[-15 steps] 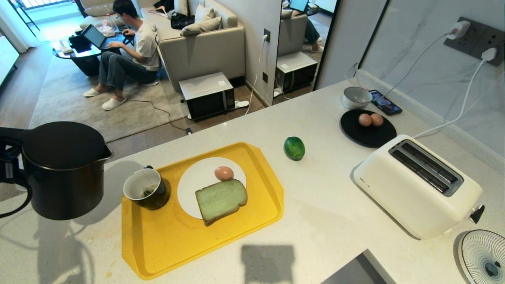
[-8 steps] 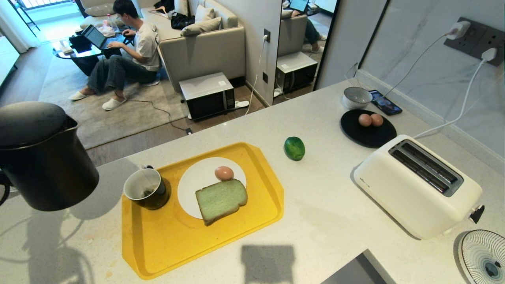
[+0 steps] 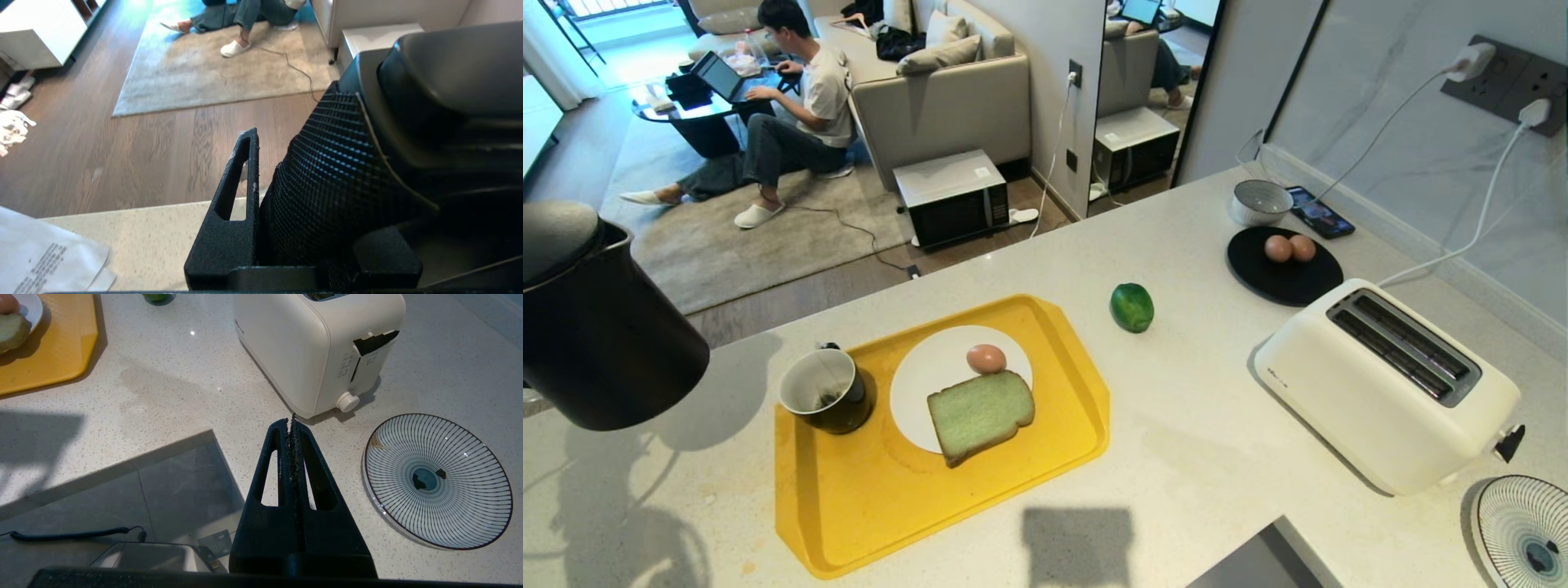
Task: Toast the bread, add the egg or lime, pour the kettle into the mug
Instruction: Put the kettle back
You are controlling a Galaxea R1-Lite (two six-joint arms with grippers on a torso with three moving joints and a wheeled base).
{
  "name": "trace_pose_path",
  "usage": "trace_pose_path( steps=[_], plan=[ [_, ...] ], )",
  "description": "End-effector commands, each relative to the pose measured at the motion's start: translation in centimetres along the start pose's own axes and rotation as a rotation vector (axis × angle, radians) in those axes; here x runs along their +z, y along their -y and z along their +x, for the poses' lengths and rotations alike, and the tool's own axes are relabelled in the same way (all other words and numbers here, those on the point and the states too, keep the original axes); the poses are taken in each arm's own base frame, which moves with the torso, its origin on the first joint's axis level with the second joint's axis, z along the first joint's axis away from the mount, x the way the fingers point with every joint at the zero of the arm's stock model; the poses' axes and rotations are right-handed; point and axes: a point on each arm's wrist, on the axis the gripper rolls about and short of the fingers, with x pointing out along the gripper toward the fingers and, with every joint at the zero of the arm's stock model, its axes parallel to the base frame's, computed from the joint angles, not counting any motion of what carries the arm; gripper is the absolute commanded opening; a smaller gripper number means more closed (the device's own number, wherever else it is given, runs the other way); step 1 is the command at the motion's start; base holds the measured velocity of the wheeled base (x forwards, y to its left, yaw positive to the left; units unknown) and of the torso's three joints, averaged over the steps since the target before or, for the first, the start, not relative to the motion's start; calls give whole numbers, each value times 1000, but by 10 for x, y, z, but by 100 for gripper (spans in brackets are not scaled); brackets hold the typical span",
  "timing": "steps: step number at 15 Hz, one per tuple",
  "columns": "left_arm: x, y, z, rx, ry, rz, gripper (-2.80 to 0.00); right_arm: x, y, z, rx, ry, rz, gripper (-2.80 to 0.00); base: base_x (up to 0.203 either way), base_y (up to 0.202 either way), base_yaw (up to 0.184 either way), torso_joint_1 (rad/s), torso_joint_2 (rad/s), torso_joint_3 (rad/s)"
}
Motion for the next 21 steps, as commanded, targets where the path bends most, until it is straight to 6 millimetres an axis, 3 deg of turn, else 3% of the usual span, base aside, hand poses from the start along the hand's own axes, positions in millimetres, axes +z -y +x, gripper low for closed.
trace_pose_path(
  steps=[1, 6, 15, 21],
  plan=[
    [-26, -10, 13, 0, 13, 4, -280, 0, 0, 0, 0, 0, 0, -280, 0, 0, 0, 0, 0, 0],
    [-60, -25, 21, -17, 9, -13, -280, 0, 0, 0, 2, 0, -1, -280, 0, 0, 0, 0, 0, 0],
    [-72, -26, 20, -12, -32, -52, -280, 0, 0, 0, 3, 0, -3, -280, 0, 0, 0, 0, 0, 0],
    [-99, -32, 28, -15, -108, -84, -280, 0, 0, 0, 2, 0, -3, -280, 0, 0, 0, 0, 0, 0]
  ],
)
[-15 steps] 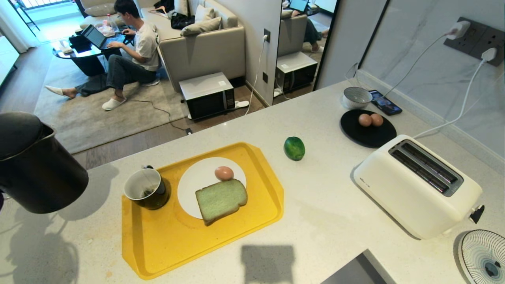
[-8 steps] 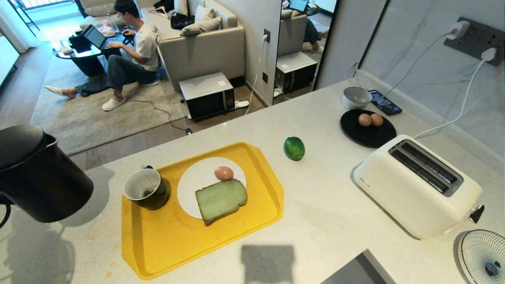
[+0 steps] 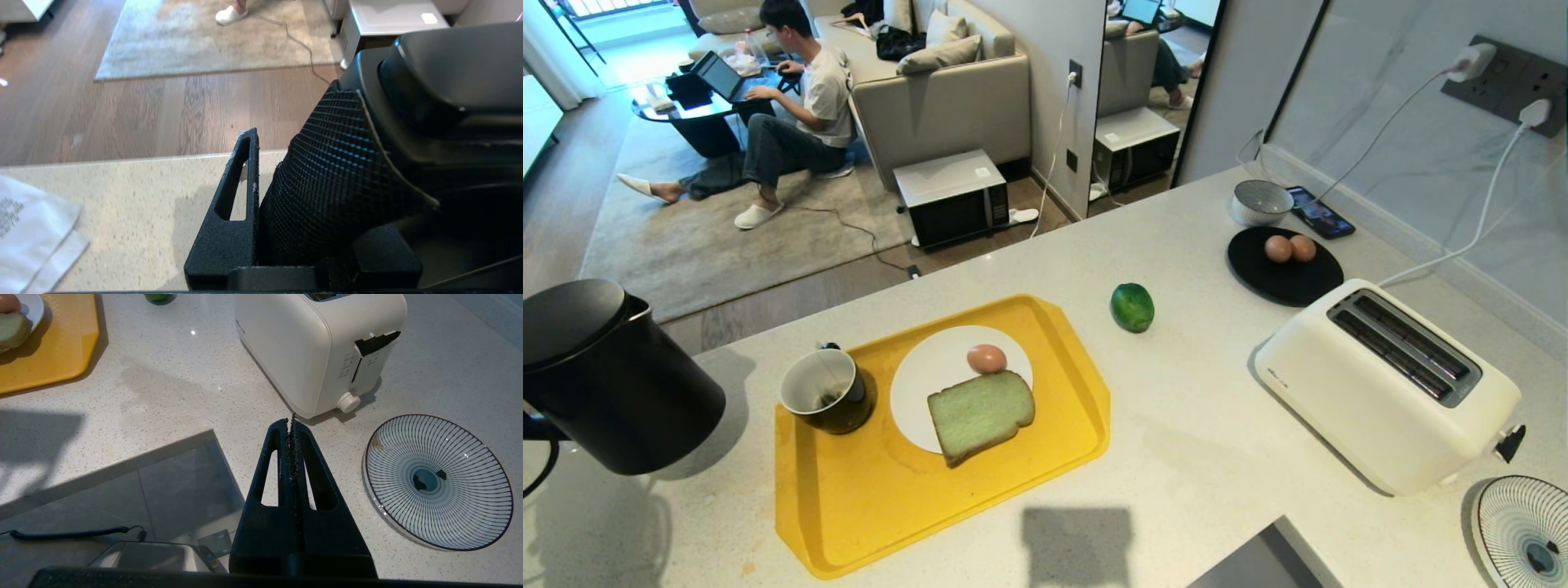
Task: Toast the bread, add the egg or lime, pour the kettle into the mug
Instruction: Put the kettle back
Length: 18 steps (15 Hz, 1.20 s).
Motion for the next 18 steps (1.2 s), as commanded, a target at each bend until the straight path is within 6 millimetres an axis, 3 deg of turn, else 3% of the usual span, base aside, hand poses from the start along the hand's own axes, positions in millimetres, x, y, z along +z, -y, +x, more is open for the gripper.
trace_pose_path(
  steps=[1, 10, 15, 16, 18],
  plan=[
    [-17, -6, 8, 0, -41, -19, -280, 0, 0, 0, 0, -2, 0, -280, 0, 0, 0, 0, 0, 0],
    [-51, -21, 36, -9, -89, -33, -280, 0, 0, 0, 0, -2, 0, -280, 0, 0, 0, 0, 0, 0],
    [-50, -11, 41, -43, -86, -29, -280, 0, 0, 0, 1, -2, 0, -280, 0, 0, 0, 0, 0, 0],
    [-50, -10, 41, -43, -86, -25, 0, 0, 0, 0, 0, -1, 0, -280, 0, 0, 0, 0, 0, 0],
    [-50, -10, 41, -45, -86, -15, 0, 0, 0, 0, 2, 0, 0, -280, 0, 0, 0, 0, 0, 0]
  ],
)
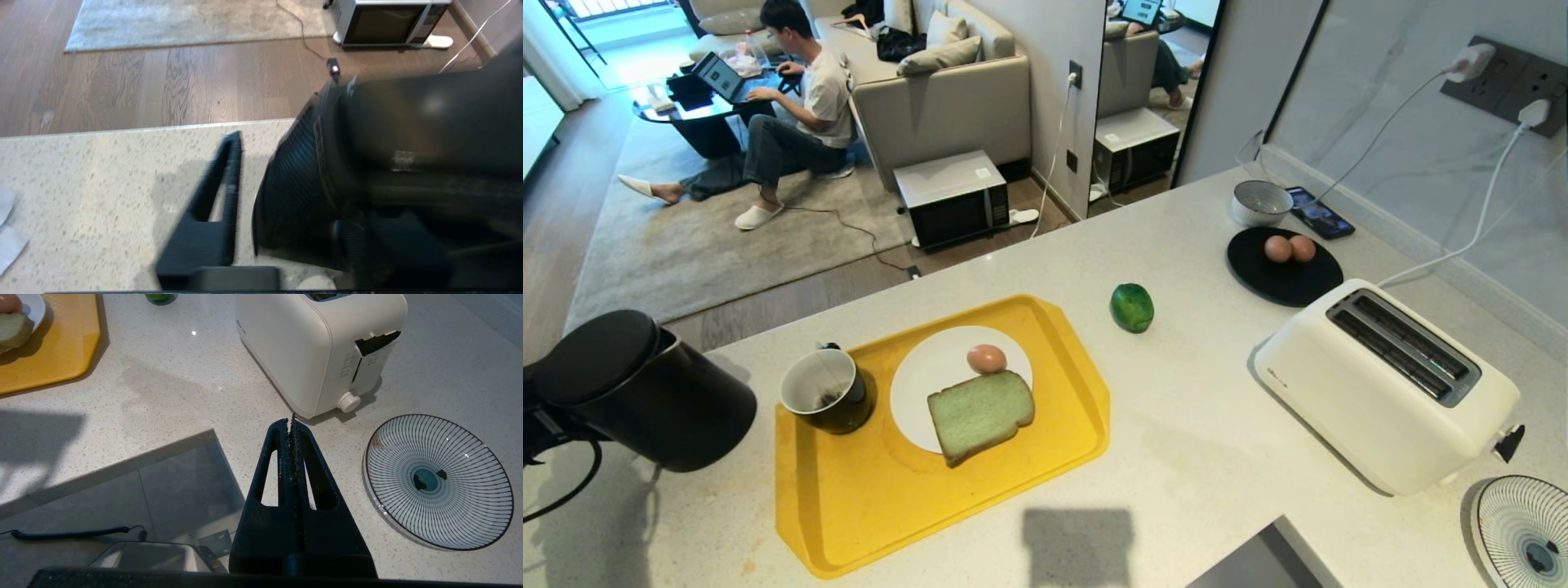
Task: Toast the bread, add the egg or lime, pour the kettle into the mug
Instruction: Put the kettle back
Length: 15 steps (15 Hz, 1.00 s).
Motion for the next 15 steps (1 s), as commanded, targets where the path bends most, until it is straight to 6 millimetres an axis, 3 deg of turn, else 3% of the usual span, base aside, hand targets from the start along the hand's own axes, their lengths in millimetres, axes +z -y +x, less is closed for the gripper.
trace_pose_path(
  steps=[1, 6, 15],
  plan=[
    [1, 0, 0, -2, 5, 6, 0, 0, 0, 0, -1, -2, 0, -280, 0, 0, 0, 0, 0, 0],
    [3, 3, -6, 1, 2, 6, 0, 0, 0, 0, 1, 0, -1, -280, 0, 0, 0, 0, 0, 0],
    [11, 26, -54, 8, -54, -24, 0, 0, 0, 0, 1, -1, 0, -280, 0, 0, 0, 0, 0, 0]
  ],
)
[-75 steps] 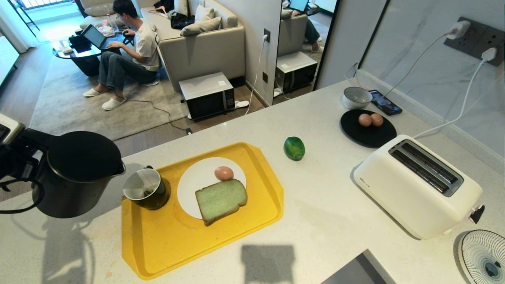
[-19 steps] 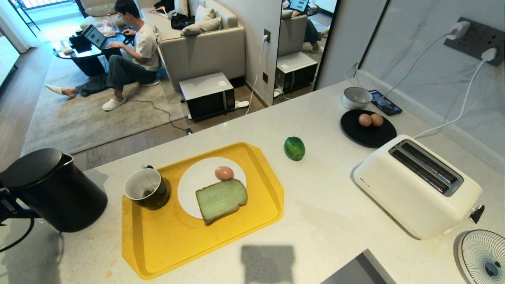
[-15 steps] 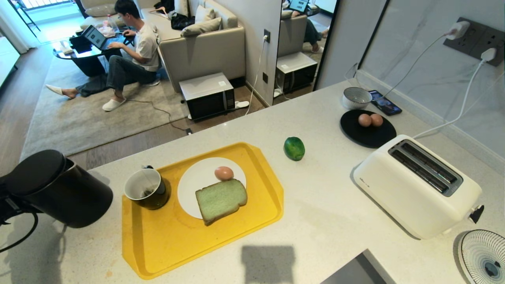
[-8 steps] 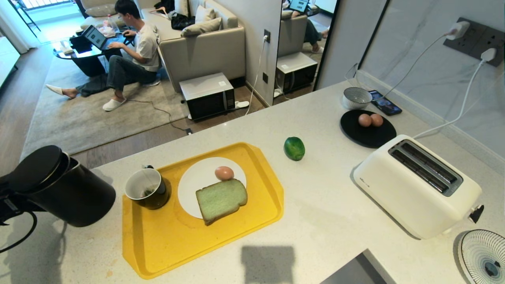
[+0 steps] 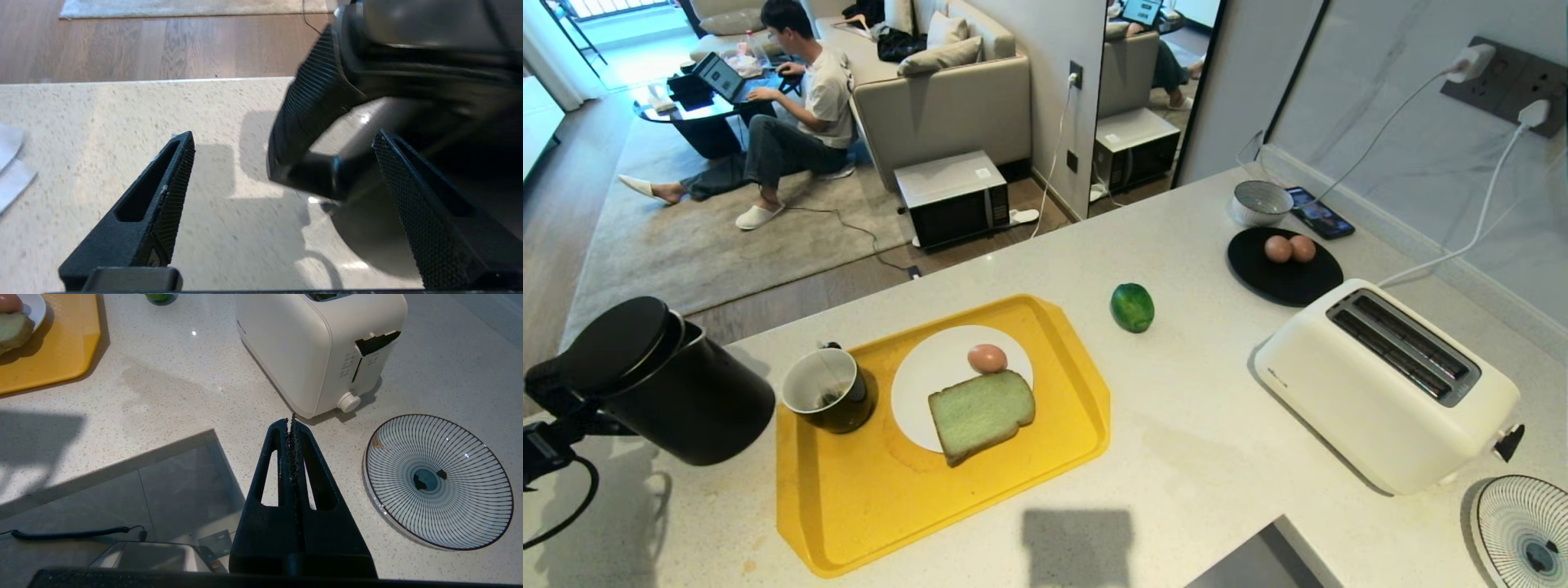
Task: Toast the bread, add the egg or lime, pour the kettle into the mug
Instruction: Put the kettle back
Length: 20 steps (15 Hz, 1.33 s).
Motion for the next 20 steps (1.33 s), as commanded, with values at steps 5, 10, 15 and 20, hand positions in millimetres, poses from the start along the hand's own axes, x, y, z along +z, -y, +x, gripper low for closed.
trace_pose_path(
  steps=[5, 10, 15, 20],
  plan=[
    [18, 19, -39, -1, 36, 8, 0, 0, 0, 0, 0, -2, 0, -280, 0, 0, 0, 0, 0, 0],
    [42, 39, -73, -16, 127, 42, -280, 0, 0, 0, -1, -1, 0, -280, 0, 0, 0, 0, 0, 0],
    [74, 57, -96, -134, 261, 98, -280, 0, 0, 0, -3, 0, 1, -280, 0, 0, 0, 0, 0, 0],
    [122, 74, -99, -235, 375, 95, -280, 0, 0, 0, -3, 0, 1, -280, 0, 0, 0, 0, 0, 0]
  ],
)
